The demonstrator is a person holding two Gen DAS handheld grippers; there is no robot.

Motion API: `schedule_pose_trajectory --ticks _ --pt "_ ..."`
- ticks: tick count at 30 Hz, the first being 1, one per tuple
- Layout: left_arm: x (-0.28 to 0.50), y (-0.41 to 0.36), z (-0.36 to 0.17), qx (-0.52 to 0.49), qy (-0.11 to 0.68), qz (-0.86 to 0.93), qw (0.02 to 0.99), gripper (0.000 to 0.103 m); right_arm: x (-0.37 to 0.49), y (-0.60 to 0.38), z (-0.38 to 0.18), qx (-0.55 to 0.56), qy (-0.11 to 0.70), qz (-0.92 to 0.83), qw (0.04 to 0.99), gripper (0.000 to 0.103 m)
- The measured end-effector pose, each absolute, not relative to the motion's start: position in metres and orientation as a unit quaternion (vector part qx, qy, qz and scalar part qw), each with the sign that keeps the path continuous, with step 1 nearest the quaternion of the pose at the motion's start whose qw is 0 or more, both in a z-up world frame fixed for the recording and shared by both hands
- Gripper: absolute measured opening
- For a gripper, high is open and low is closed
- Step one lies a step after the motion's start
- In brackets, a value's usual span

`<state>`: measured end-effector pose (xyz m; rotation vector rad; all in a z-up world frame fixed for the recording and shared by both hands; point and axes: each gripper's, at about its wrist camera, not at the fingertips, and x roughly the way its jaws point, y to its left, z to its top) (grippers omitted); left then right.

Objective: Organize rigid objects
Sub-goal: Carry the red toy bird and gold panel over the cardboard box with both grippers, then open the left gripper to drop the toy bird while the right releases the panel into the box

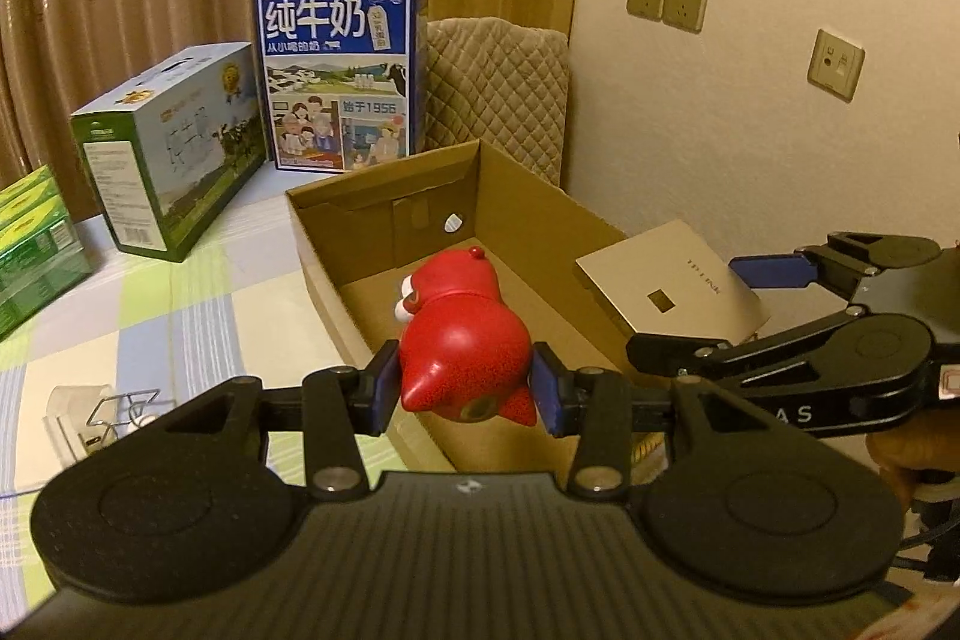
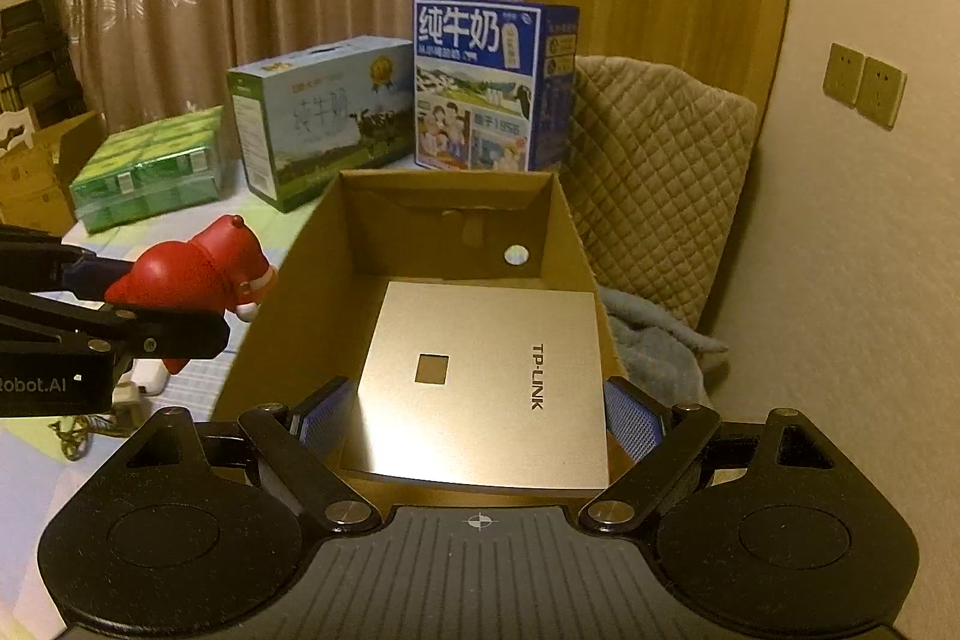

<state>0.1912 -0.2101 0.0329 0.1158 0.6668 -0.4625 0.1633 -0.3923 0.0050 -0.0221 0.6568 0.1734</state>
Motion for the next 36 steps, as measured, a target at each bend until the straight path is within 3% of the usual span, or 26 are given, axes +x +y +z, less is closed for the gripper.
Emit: schedule_pose_trajectory --ticks 18,20,36 --pt "0.214 -0.231 0.006 0.074 0.337 -0.248 0.905 0.043 0.185 -0.411 -0.015 0.011 0.340 0.076 0.937 0.086" --pt "0.212 -0.228 0.008 0.070 0.332 -0.244 0.908 0.048 0.185 -0.412 -0.016 0.012 0.341 0.075 0.937 0.086" --pt "0.200 -0.192 0.013 0.039 0.337 -0.208 0.917 0.048 0.189 -0.408 -0.018 0.028 0.345 0.081 0.935 0.086"
